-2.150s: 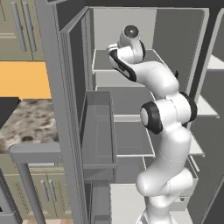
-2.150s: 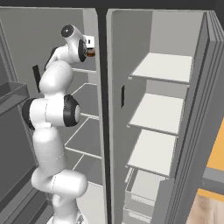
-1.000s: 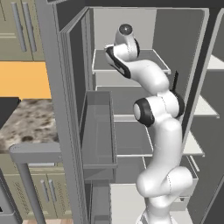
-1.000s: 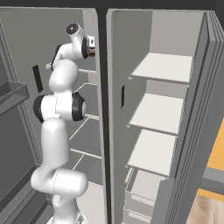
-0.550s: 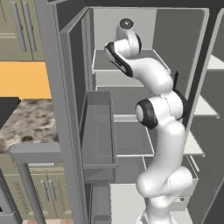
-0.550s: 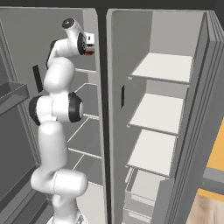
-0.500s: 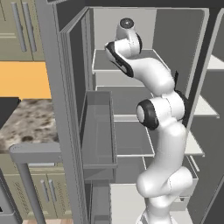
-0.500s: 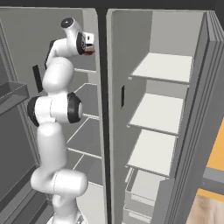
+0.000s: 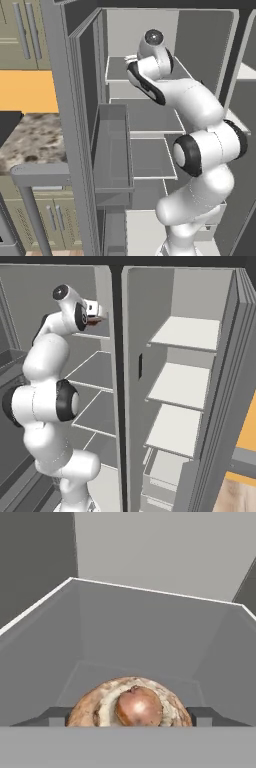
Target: Gather the garlic and mushroom from the fridge and place them on a tray on the dining counter. Then gather the chicken drumstick and fish from the fridge and place them on the other tray.
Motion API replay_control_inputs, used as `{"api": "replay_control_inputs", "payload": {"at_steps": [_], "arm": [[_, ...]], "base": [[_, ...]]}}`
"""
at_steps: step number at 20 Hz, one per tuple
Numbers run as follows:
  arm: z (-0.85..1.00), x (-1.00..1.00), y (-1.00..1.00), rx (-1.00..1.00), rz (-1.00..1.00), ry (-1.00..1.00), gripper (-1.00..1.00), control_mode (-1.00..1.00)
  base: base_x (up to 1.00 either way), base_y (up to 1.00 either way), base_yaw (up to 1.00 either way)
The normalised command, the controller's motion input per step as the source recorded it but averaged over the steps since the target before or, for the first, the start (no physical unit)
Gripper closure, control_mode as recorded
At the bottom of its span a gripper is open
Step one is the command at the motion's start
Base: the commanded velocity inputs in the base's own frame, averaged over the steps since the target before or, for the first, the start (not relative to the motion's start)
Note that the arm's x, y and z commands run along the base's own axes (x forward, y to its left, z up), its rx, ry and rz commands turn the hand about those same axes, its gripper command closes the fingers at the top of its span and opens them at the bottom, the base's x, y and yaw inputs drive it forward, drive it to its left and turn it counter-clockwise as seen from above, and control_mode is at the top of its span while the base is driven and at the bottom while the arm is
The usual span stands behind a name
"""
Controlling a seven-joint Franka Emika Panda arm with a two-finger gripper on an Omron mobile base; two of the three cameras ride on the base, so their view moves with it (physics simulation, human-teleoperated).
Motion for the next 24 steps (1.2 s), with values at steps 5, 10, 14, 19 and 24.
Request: {"api": "replay_control_inputs", "payload": {"at_steps": [5,10,14,19,24], "arm": [[0.25,-1.0,0.0,0.03,-0.03,-0.09,1.0,-1.0],[0.37,-1.0,0.0,0.05,-0.03,0.0,1.0,-1.0],[0.24,-1.0,0.0,0.05,-0.02,0.01,1.0,-1.0],[0.07,-1.0,0.0,0.05,0.0,0.03,1.0,-1.0],[0.0,-0.99,0.0,0.06,0.0,0.09,1.0,-1.0]], "base": [[0.0,0.0,0.0],[0.0,0.0,0.0],[0.0,0.0,0.0],[0.0,0.0,0.0],[0.0,0.0,0.0]]}}
